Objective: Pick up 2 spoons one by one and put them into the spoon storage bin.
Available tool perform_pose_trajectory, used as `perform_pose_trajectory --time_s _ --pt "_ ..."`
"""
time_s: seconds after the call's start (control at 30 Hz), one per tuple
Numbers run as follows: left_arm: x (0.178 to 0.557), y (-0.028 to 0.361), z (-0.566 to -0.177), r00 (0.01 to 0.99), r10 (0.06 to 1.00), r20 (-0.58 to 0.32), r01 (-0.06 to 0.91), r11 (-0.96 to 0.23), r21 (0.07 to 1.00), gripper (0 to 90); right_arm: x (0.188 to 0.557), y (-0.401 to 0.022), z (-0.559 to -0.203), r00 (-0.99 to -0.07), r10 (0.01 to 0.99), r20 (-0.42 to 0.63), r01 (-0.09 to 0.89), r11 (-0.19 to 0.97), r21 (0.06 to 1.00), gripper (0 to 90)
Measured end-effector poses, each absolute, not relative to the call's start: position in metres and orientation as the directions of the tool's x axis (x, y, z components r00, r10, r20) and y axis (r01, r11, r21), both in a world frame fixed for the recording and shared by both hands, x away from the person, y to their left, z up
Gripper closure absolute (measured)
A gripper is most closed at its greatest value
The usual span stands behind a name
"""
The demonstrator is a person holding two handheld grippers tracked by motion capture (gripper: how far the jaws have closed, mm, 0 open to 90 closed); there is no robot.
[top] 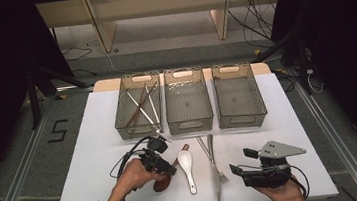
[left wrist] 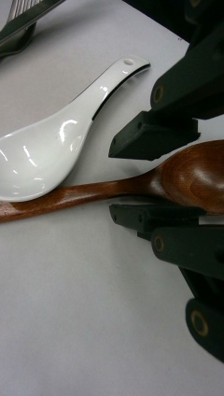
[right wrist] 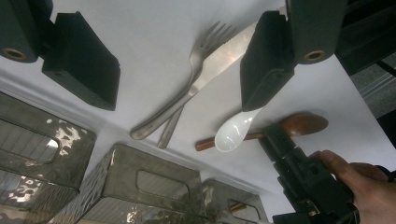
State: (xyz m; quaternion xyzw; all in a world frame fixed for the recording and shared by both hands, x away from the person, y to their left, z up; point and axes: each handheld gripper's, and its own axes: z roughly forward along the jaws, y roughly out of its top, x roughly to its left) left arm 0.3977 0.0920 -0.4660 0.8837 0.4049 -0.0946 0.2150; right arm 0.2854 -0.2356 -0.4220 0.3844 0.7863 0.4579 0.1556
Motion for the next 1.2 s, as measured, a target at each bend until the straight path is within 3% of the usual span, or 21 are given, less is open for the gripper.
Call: perform_pose_trajectory --time_s 0.17,1.2 --pt "0.3964 0.0895 -0.4669 0.66 0.676 -0.327 0.751 -0.586 0.305 73.6 0.2851 -0.2365 -0.4221 -0.657 0.747 0.104 0.459 0.286 0.841 29.6" --pt "0.3944 0.0951 -0.4609 0.642 0.694 -0.326 0.765 -0.556 0.324 83.4 0.285 -0.2369 -0.4221 -0.655 0.749 0.1 0.458 0.289 0.841 29.8"
